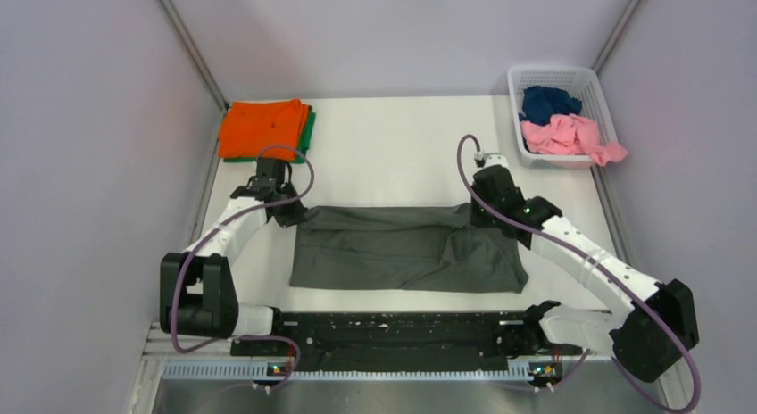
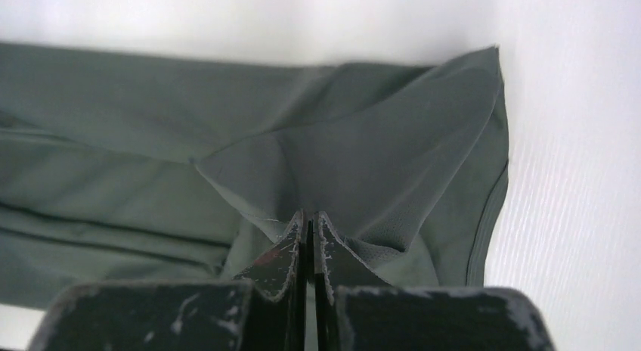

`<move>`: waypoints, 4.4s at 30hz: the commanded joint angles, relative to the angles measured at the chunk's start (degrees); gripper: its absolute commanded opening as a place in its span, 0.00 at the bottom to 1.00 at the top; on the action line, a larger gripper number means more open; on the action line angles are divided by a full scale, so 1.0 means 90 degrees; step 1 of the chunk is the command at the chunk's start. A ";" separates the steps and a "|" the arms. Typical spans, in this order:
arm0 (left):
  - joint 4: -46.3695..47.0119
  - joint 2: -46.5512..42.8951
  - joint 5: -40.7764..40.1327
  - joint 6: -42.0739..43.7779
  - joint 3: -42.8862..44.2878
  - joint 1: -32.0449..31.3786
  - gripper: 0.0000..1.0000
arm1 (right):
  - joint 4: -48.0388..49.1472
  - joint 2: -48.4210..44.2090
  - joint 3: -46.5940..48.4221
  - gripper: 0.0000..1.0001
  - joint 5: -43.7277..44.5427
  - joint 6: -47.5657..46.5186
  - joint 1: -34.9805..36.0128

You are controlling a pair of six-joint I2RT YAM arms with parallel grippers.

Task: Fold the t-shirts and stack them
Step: Fold the other side of the tshirt into a rectangle, then rotate the tshirt 90 degrees, then grab the bottom of the folded rectangular tshirt with both arms, then fold the folded rectangular tshirt in 1/3 of the way

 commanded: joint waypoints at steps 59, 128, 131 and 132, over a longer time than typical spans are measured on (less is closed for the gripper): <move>0.1286 -0.1847 0.0664 -0.3432 -0.2856 -0.2672 0.99 | 0.2666 0.4736 0.1927 0.98 -0.2021 0.0362 -0.1496; 0.1617 -0.0316 0.0207 -0.3052 -0.2406 -0.4342 0.00 | 0.2725 0.0313 -0.2933 0.13 -0.2321 0.2954 0.1773; 0.1604 -0.0778 0.0288 -0.3403 -0.2749 -0.4623 0.00 | 0.2600 -0.0060 -0.3187 0.00 -0.2281 0.3236 0.2103; 0.1626 -0.0935 0.0310 -0.3542 -0.2858 -0.4793 0.00 | 0.2575 -0.0220 -0.3304 0.00 -0.2266 0.3351 0.2194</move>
